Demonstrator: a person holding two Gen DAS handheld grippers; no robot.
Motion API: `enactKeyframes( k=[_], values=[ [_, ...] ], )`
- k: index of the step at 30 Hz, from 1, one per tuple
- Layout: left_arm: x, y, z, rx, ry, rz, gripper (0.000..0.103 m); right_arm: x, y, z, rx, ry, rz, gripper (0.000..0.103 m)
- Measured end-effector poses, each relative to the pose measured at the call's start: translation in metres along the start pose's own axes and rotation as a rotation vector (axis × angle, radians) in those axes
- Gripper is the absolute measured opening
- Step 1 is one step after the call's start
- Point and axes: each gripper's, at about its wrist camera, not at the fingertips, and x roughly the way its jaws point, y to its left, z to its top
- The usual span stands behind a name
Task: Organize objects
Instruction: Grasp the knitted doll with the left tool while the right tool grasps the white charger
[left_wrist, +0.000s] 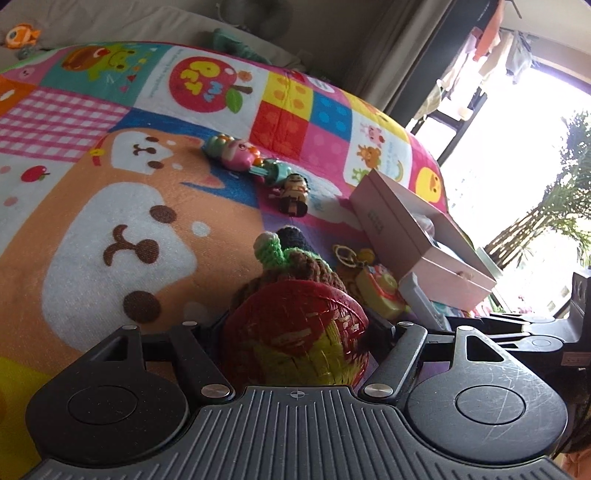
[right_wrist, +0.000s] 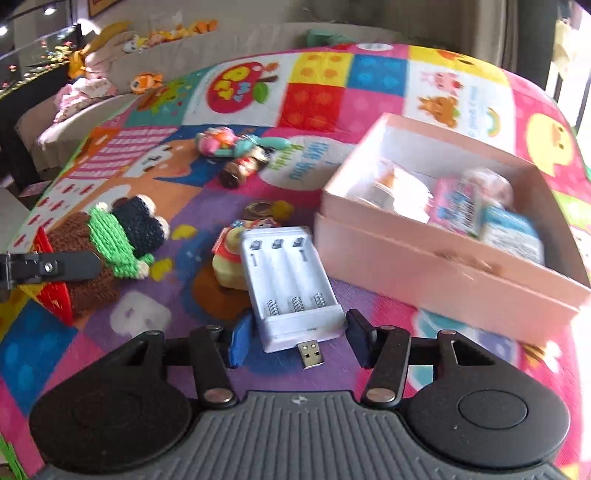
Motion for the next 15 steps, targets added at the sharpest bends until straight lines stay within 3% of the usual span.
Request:
enactKeyframes(
  k=[3,9,10,12,15],
  values=[
    [0.005,-0.014,-0.003,0.033,0.042,-0.034,0.077,-0.020,0.003,-0.019,-0.052,-0.004,-0.055,0.054],
    [0.011,-0.046,-0.014,0.148,0.119,-0.054,0.078,-0.057,0.008,-0.033,-0.039,-0.047,0.150,0.059],
    [0.011,-0.049,-0.016,0.161,0.124,-0.049,0.078,-0.062,0.009,-0.032,-0.045,-0.072,0.151,0.061],
    [0.012,-0.053,-0.017,0.172,0.127,-0.037,0.078,-0.062,0.010,-0.026,-0.047,-0.117,0.109,0.076],
    [0.013,-0.053,-0.017,0.154,0.122,-0.027,0.078,-0.046,0.002,-0.015,0.032,-0.130,0.067,0.077]
  ],
)
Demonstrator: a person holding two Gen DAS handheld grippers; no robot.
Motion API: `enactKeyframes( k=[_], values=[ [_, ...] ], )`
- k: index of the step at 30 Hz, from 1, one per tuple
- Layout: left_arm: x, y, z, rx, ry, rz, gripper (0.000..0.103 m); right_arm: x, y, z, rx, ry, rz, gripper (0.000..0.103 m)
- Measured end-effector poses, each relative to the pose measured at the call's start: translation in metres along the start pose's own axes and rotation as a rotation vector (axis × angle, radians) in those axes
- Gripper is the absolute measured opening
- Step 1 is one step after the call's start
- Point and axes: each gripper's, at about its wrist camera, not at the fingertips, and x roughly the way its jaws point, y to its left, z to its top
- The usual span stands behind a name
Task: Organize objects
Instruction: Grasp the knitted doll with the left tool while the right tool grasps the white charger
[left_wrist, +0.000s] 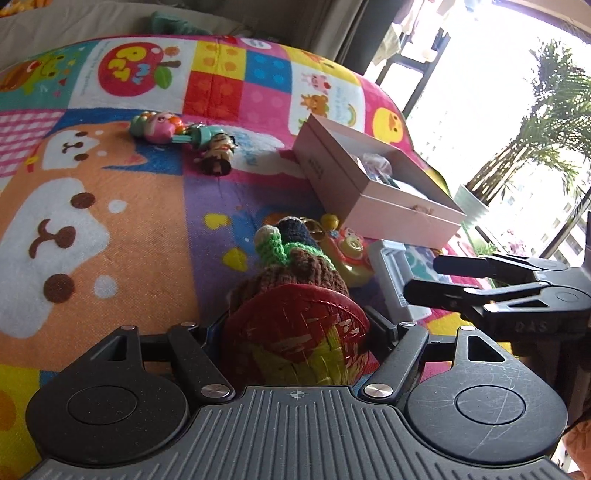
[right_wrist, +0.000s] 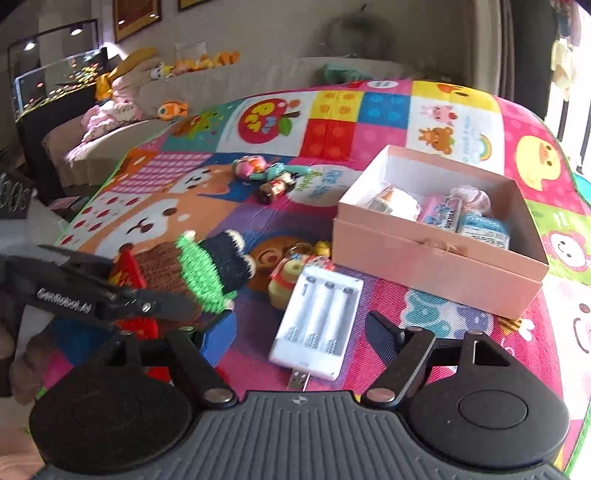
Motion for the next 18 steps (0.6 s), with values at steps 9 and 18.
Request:
enactKeyframes(
  k=[9,18],
  values=[
    [0.001,-0.003,0.001,0.022,-0.003,0.015,0.079,0.013,-0.028,-0.004,0.118,0.061,0.037,0.049],
    [0.005,-0.011,0.001,0.053,0.020,0.037,0.079,-0.013,-0.046,-0.026,0.108,0.088,-0.036,0.055]
  ],
)
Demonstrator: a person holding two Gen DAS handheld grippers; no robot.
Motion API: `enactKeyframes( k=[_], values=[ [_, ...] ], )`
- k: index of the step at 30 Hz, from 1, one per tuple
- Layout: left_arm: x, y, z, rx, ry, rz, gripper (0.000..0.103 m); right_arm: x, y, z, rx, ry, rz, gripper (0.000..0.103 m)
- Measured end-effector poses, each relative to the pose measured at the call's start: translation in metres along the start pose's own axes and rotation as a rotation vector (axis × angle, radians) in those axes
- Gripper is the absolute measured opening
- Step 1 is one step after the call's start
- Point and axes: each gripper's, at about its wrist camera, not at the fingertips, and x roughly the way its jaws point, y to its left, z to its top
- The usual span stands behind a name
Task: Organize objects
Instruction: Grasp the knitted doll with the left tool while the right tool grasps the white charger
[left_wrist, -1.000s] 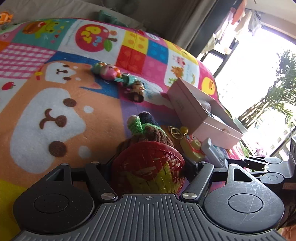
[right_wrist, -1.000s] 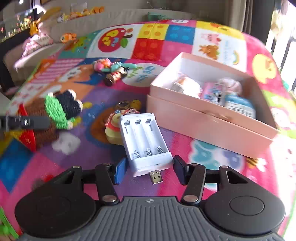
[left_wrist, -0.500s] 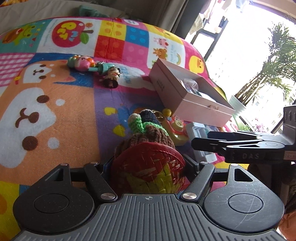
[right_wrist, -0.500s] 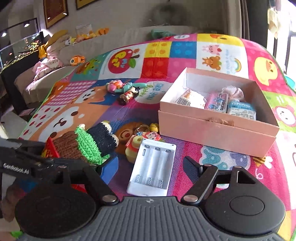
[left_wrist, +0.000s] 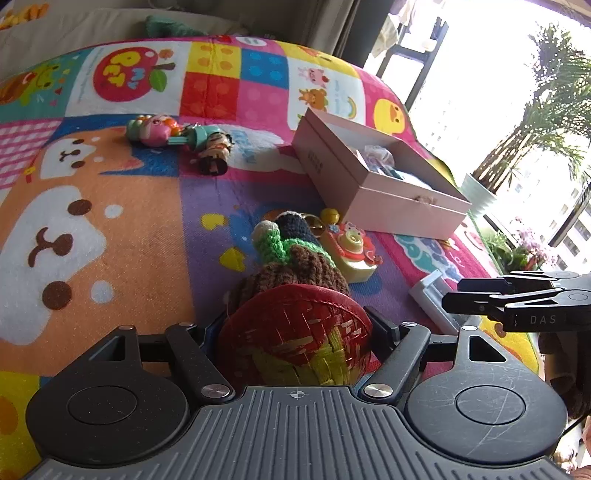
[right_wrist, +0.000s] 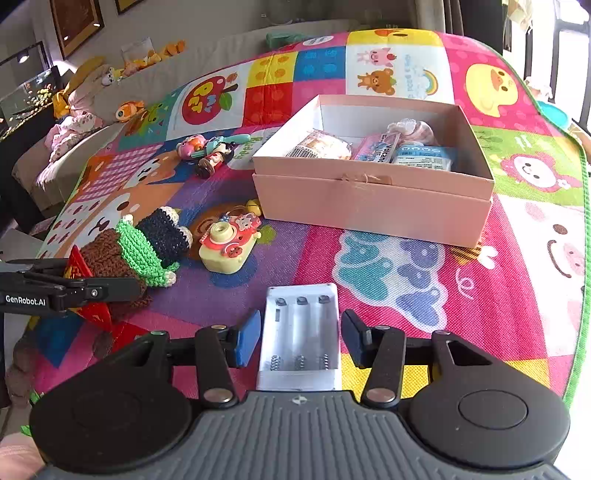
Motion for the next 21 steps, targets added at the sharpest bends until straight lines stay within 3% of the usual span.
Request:
enactKeyframes(
  k=[2,9,13,19,21],
  values=[
    [0.000,-0.001,0.002,0.008,0.013,0.004,0.079,0.000,0.002,-0.001,-0.014,-0.012,-0.005,0.060],
    [-0.017,-0.006,0.012,0.052,-0.011,0.020,0.078,0.012,0.014,-0.007,-0.075,-0.003,-0.024,0.060],
    [-0.029,-0.019,0.017,0.106,-0.009,0.011,0.075,0.009,0.020,-0.010,-0.105,-0.009,-0.010,0.048],
    [-0.044,-0.044,0.048,0.170,-0.070,0.004,0.074,-0.023,0.006,-0.008,-0.066,-0.107,0.025,0.047],
    [-0.041,-0.059,0.071,0.211,-0.113,-0.009,0.067,-0.036,-0.003,-0.005,-0.038,-0.151,0.025,0.047]
  ],
)
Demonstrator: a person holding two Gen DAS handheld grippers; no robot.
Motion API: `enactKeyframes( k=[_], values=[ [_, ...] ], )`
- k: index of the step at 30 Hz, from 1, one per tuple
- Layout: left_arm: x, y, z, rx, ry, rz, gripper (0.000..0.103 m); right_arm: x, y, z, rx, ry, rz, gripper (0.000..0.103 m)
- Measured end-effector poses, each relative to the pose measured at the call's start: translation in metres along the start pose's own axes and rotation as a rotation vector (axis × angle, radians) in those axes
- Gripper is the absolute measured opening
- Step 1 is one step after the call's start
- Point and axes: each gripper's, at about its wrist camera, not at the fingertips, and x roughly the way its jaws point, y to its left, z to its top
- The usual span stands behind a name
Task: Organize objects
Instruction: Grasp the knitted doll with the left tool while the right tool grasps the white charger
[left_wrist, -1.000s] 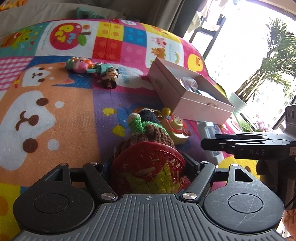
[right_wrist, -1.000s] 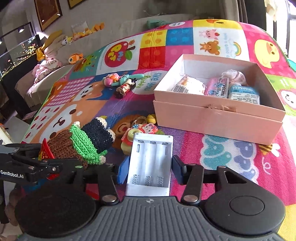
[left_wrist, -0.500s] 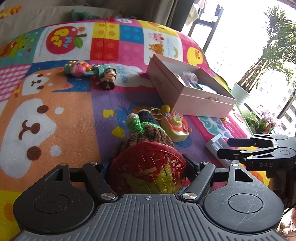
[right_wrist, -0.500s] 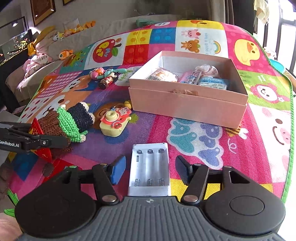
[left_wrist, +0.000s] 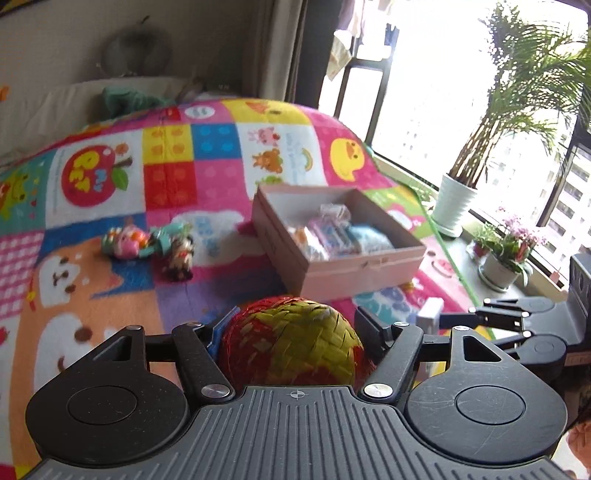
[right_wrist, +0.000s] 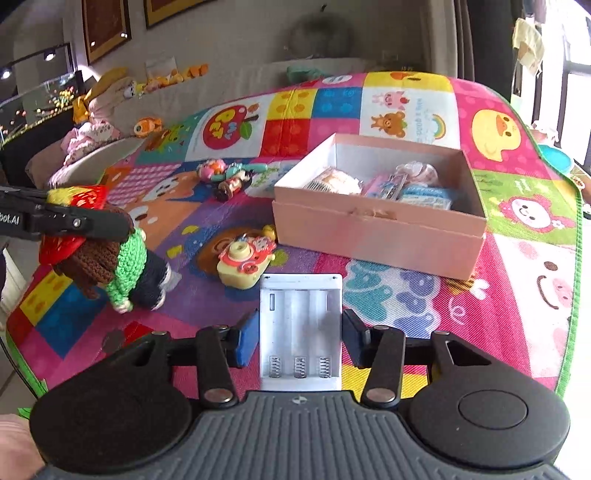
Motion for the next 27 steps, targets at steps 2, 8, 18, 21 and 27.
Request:
enactKeyframes(
  k=[2,8,18,21,27],
  values=[
    [0.012,-0.013,0.029,0.058,-0.046,0.006,0.058,-0.010,-0.008,0.003,0.023,-0.040,-0.008,0.047],
    [0.073,-0.043,0.112,0.127,-0.165,0.027,0.058,-0.025,-0.032,0.005,0.088,-0.109,-0.026,0.047],
    [0.166,-0.040,0.150,0.081,-0.106,0.066,0.056,-0.016,-0.061,-0.007,0.149,-0.104,-0.054,0.047],
    [0.153,-0.031,0.135,0.064,-0.176,0.081,0.056,-0.011,-0.065,-0.010,0.167,-0.098,-0.056,0.047],
    [0.122,-0.008,0.094,-0.017,-0.122,0.047,0.055,-0.011,-0.066,-0.003,0.186,-0.100,-0.027,0.047]
  ],
)
